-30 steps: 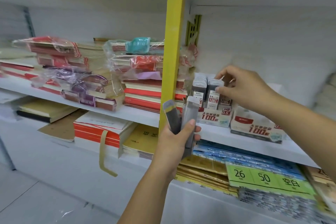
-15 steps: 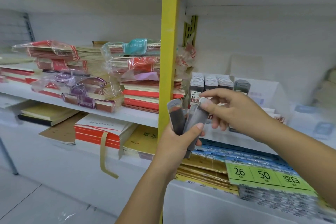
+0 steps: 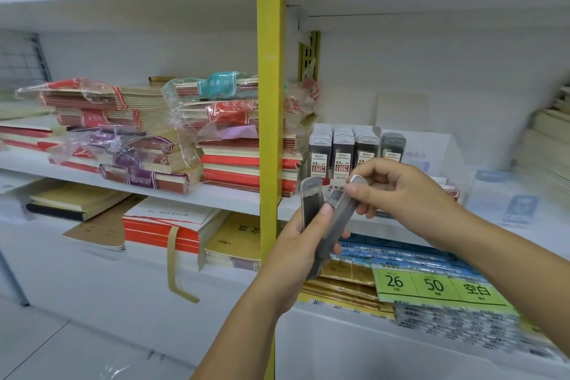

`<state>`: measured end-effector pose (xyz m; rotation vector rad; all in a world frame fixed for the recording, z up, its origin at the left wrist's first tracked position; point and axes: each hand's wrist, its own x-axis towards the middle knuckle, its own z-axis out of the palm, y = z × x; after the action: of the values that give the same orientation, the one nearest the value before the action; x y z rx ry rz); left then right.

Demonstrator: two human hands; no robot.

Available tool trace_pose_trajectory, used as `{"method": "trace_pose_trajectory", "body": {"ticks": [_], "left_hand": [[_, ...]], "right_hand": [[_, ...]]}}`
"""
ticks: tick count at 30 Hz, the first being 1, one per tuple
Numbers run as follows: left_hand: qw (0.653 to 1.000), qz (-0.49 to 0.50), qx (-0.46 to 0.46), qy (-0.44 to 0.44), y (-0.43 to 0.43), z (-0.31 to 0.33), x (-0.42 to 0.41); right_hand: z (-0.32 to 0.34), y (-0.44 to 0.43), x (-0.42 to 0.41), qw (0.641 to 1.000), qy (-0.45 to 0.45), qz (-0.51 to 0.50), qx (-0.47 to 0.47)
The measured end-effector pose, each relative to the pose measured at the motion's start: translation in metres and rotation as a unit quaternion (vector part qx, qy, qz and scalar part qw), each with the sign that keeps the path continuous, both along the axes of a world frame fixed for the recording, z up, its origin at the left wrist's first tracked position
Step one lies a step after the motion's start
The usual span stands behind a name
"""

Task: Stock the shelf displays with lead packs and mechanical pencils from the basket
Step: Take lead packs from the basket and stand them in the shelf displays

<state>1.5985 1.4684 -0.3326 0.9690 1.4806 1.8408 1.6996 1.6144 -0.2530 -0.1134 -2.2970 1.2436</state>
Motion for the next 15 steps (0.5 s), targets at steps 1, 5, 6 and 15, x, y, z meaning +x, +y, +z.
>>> {"method": "trace_pose_trajectory", "body": {"ticks": [1,5,6,15], "left_hand": [[1.000,-0.006,0.003,-0.003,0.000,0.001,0.000],[1.000,0.005,-0.008,0.004,-0.003,0.000,-0.002],[1.000,0.017,-0.014,0.009,-0.003,-0.002,-0.003],[0.995,0.098,0.005,-0.012,0.001,-0.007,-0.007]], "right_hand": [[0.000,0.001,0.000,1.000,0.002,-0.005,0.006],[0.009,0.007,0.002,0.999,0.013,-0.031,-0.005],[0.010,0.009,0.002,0.999,0.011,-0.029,-0.017],[0.001,0.010,0.000,0.995,-0.013,0.008,-0.103]]}}
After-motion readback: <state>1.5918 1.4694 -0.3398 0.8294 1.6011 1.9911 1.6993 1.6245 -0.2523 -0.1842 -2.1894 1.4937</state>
